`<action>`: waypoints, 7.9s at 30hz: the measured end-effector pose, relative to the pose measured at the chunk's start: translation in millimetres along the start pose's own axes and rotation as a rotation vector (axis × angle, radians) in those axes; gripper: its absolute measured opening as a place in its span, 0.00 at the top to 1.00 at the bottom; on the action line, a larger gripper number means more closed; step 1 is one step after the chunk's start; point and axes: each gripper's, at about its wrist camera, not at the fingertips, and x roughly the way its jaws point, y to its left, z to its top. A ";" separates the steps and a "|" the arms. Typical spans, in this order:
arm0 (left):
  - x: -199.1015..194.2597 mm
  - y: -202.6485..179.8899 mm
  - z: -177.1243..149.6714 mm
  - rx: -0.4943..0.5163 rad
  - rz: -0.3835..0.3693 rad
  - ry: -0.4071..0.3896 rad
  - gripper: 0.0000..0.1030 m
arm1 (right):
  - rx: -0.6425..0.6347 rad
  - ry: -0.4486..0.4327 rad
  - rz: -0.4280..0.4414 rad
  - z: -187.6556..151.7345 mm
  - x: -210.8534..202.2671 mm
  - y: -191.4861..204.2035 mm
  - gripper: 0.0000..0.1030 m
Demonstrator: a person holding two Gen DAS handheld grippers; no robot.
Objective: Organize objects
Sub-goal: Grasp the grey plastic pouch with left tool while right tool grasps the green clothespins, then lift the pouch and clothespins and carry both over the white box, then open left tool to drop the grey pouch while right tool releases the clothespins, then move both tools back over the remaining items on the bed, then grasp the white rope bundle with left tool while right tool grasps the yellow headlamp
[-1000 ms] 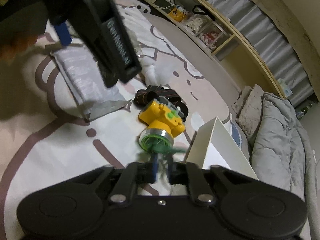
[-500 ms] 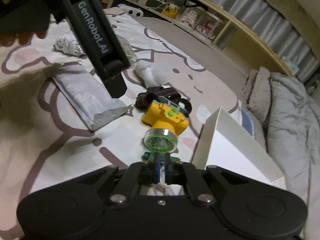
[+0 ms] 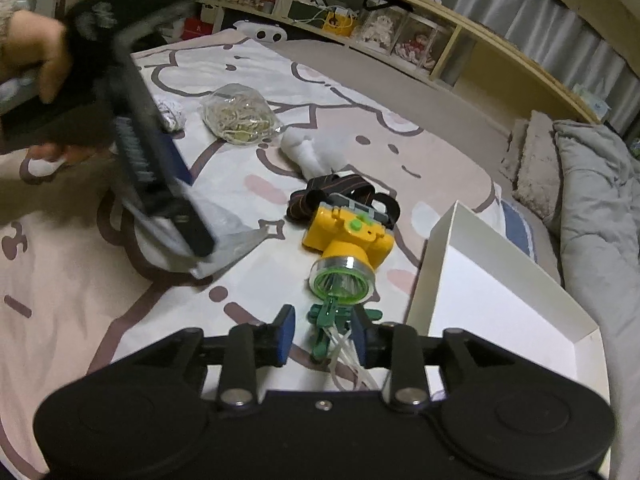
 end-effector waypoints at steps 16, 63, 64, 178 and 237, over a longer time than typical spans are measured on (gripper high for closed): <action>-6.7 -34.3 -26.3 -0.019 0.136 0.113 0.05 | -0.032 0.073 -0.032 -3.3 29.3 5.9 0.75; -47.7 -128.8 89.7 -0.230 0.256 -0.392 0.45 | 0.313 -0.186 -0.313 26.1 -46.7 -110.8 0.91; -43.0 -132.2 94.4 -0.231 0.247 -0.396 0.45 | 0.313 -0.186 -0.313 26.1 -46.7 -110.8 0.91; -75.9 -103.3 30.5 -0.256 0.451 -0.363 0.00 | 0.779 0.039 -0.295 -16.7 -55.2 -141.1 0.00; -54.2 76.9 -29.5 -0.794 0.622 -0.327 0.01 | 0.339 0.175 0.028 50.6 97.8 -43.9 0.56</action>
